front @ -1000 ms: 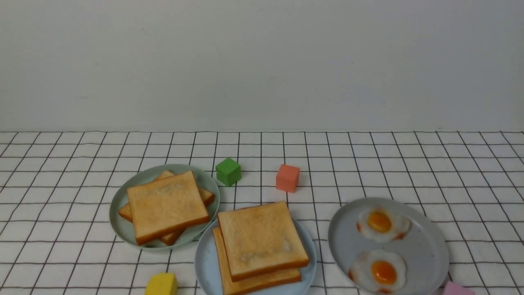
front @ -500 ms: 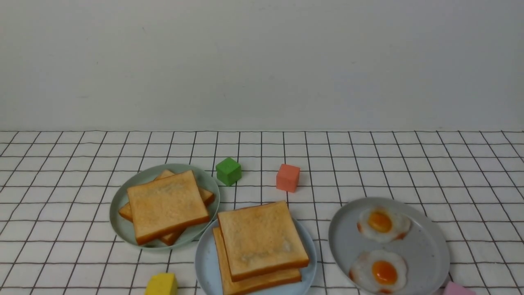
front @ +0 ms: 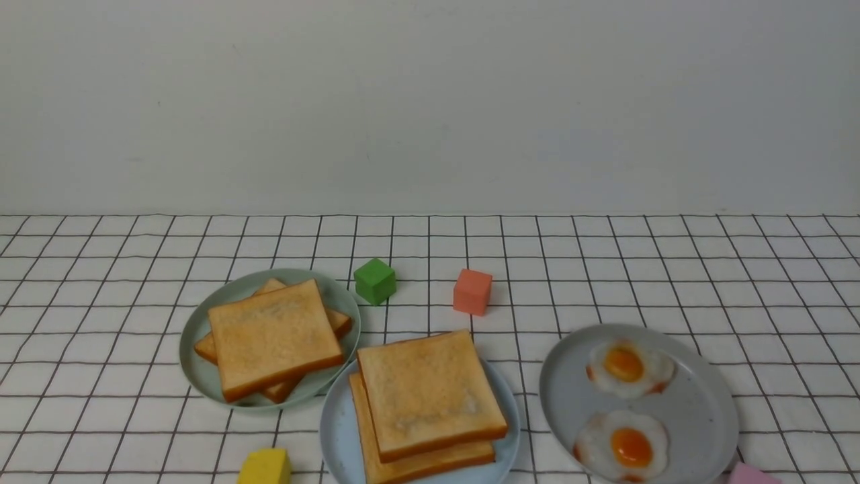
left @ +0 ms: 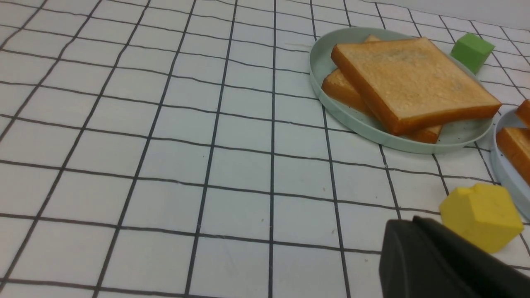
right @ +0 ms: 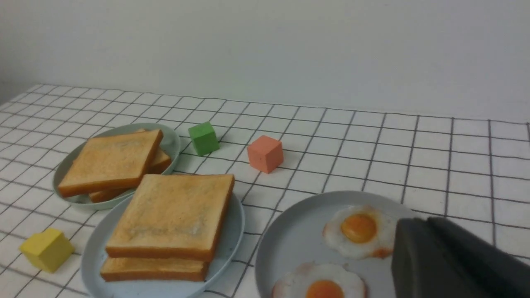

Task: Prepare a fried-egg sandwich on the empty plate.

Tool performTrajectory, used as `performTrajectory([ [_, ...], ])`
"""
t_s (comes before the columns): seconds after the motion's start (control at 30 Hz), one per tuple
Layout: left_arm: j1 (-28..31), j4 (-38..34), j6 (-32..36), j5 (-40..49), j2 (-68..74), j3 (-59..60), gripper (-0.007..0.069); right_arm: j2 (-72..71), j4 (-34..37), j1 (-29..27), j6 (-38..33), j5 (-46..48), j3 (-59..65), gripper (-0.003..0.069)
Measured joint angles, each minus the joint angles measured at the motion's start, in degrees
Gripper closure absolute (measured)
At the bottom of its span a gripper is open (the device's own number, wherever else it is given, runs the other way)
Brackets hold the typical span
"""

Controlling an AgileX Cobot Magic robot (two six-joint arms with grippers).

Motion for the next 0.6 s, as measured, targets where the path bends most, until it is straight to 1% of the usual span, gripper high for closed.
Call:
performTrajectory([
  [0.1, 0.00, 0.06, 0.00, -0.04, 0.00, 0.00, 0.0605, -2.17, 5.26, -6.73, -5.57, 0.71, 0.57, 0.0608],
  [0.17, 0.00, 0.06, 0.00, -0.04, 0.00, 0.00, 0.0603, -4.06, 10.05, -12.17, -12.57, 0.71, 2.03, 0.0604],
  [0.23, 0.00, 0.06, 0.00, -0.04, 0.00, 0.00, 0.0601, -5.93, 17.10, -18.20, -20.85, 0.42, 4.37, 0.0602],
  [0.27, 0.00, 0.06, 0.00, -0.04, 0.00, 0.00, 0.0599, -6.60, 19.35, -20.69, -23.06, 0.35, 5.36, 0.0602],
  [0.33, 0.00, 0.06, 0.00, -0.04, 0.00, 0.00, 0.0596, -8.17, 27.21, -27.28, -30.73, -0.70, 8.11, 0.0598],
  [0.37, 0.00, 0.06, 0.05, -0.04, 0.00, 0.00, 0.0596, -8.17, 27.87, -27.28, -31.34, -0.81, 8.11, 0.0598],
  [0.4, 0.00, 0.06, 0.05, -0.04, 0.00, 0.00, 0.0596, -9.05, 31.91, -31.30, -35.43, -1.34, 9.91, 0.0595],
  [0.47, 0.00, 0.06, 0.05, -0.04, 0.00, 0.00, 0.0594, -10.54, 32.91, -34.58, -37.53, -1.41, 11.75, 0.0592],
  [0.5, 0.00, 0.06, 0.05, -0.04, 0.00, 0.00, 0.0592, -11.78, 32.76, -35.42, -37.47, -1.41, 12.47, 0.0591],
  [0.6, 0.00, 0.06, 0.11, -0.04, 0.00, 0.00, 0.0588, -15.09, 31.10, -35.84, -34.93, -1.35, 15.22, 0.0587],
])
